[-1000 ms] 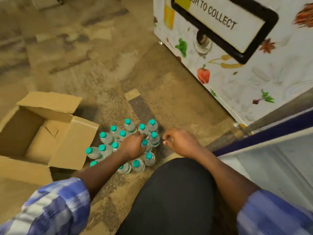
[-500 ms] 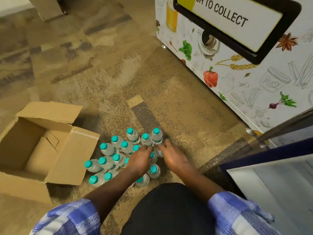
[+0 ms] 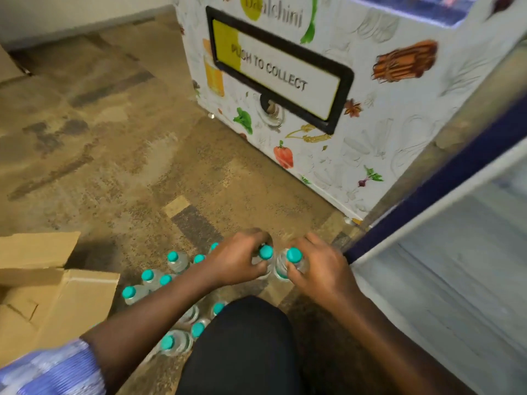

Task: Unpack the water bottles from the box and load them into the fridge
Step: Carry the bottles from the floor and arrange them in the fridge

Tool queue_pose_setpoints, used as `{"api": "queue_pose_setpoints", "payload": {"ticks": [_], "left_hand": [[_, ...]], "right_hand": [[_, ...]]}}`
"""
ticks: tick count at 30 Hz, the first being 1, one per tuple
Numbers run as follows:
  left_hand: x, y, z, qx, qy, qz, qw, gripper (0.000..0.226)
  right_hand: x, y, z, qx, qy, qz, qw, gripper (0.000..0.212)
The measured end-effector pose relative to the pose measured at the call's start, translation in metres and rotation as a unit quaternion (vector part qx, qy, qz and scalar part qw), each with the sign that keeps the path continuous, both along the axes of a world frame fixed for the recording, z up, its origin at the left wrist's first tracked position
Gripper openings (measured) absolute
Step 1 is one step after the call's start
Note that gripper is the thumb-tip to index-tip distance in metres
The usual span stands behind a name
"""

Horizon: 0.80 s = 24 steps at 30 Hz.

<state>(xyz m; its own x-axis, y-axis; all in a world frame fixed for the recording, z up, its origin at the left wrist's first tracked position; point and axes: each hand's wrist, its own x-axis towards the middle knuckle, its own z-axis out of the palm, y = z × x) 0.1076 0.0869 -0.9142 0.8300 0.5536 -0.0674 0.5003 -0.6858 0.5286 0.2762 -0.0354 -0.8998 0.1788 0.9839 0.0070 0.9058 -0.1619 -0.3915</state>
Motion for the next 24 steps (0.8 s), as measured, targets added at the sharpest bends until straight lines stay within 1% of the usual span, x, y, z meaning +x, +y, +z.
{"api": "queue_pose_setpoints", "payload": {"ticks": [2, 7, 9, 13, 17, 20, 24], "left_hand": [[0.018, -0.004, 0.037, 0.006, -0.024, -0.039, 0.999, 0.027], [0.058, -0.027, 0.127, 0.016, -0.087, -0.137, 0.987, 0.021], [0.072, -0.04, 0.16, 0.04, -0.115, -0.168, 0.978, 0.02], [0.097, -0.065, 0.218, 0.07, -0.141, -0.215, 0.964, 0.022], [0.118, -0.088, 0.27, 0.103, -0.177, -0.253, 0.946, 0.023], [0.137, -0.107, 0.308, 0.143, -0.208, -0.276, 0.927, 0.024], [0.166, -0.126, 0.355, 0.187, -0.268, -0.287, 0.9, 0.026]], "right_hand": [[0.011, -0.02, 0.03, 0.049, 0.002, -0.027, 0.998, 0.042], [0.038, -0.069, 0.1, 0.101, 0.007, -0.07, 0.992, 0.049], [0.049, -0.087, 0.127, 0.125, -0.003, -0.083, 0.989, 0.046], [0.066, -0.12, 0.184, 0.18, -0.036, -0.111, 0.977, 0.038], [0.082, -0.151, 0.245, 0.243, -0.084, -0.141, 0.956, 0.034], [0.096, -0.171, 0.288, 0.286, -0.101, -0.166, 0.938, 0.032], [0.121, -0.192, 0.338, 0.356, -0.128, -0.187, 0.907, 0.029]]}}
